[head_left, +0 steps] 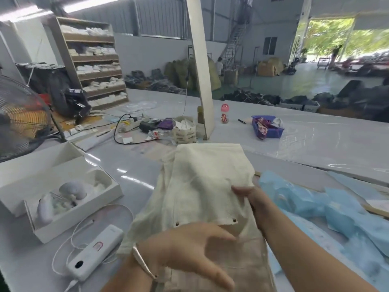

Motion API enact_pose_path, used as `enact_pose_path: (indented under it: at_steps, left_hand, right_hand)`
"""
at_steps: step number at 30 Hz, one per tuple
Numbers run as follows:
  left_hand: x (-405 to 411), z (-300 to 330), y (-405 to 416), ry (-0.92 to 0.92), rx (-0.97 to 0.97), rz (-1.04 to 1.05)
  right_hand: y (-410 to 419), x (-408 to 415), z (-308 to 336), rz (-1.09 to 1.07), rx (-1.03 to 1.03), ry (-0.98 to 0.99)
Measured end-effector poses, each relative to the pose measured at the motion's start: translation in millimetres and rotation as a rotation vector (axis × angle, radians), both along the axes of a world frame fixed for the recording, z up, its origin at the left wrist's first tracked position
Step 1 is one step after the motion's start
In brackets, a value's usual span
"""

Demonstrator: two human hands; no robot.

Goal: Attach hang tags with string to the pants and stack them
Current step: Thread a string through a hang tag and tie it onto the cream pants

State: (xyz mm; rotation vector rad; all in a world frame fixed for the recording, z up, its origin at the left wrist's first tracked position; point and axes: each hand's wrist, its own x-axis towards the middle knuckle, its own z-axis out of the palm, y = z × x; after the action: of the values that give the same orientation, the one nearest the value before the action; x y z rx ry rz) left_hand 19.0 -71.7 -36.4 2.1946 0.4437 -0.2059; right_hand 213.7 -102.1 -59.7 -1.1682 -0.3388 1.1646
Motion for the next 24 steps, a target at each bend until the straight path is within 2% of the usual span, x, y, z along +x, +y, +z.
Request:
enact_pose_path:
  at_steps: [1,2,3,4,5,6,8,9,13,14,16,18,20,22,24]
  left_hand:
    - [-8,-2,10,-0.144,-0.090,0.154]
    - [-15,-5,23,-0.304,-0.076,0.423]
    - [-20,-10,39,-0.395,0.058,0.725]
    - [-28,-13,53,-0.383,0.182,0.967]
    - [-26,-20,66,-0.342,0.181,1.116]
    - [-27,-26,77,-0.321,0.016,1.170]
    - [-21,-33,88,-0.349,-0.401,1.142]
    - [-20,-32,92,-0.361,-0.490,1.163]
    - [-13,-25,111,-0.221,-0.576,1.121]
    - [-10,-22,114,-0.174,-0.578,1.106]
    - [-6,-19,117,-0.135,-0.558,1.083]
    - [-4,-22,115,-0.190,-0.530,1.078]
    - [-6,-27,111,-0.283,-0.543,1.017]
    - [-9,-29,100,-0.328,-0.538,0.939]
    - [-11,-33,90,-0.330,-0.447,0.972]
  right_hand:
    - [-3,-1,-1,0.004,0.007,0.008]
    - [-7,-1,-1,-0.002,0.017,0.022]
    - [-14,-3,0,0.007,0.037,0.036]
    - [-21,-4,1,0.028,0.061,0.052]
    - [-28,-5,1,0.059,0.091,0.067]
    - [-36,-7,1,0.098,0.120,0.078]
    - [-50,-12,2,0.173,0.159,0.089]
    - [-54,-11,-1,0.206,0.180,0.097]
    - [-72,-12,-5,0.283,0.365,0.213]
    - [-75,-17,-5,0.334,0.470,0.245]
    - [-82,-23,-10,0.286,0.585,0.249]
    - [-81,-32,-19,0.283,0.553,0.377]
    - [-79,-38,-25,0.226,0.408,0.541]
    - [-74,-39,-25,0.116,0.224,0.490]
    - [-68,-35,-19,0.067,0.092,0.331]
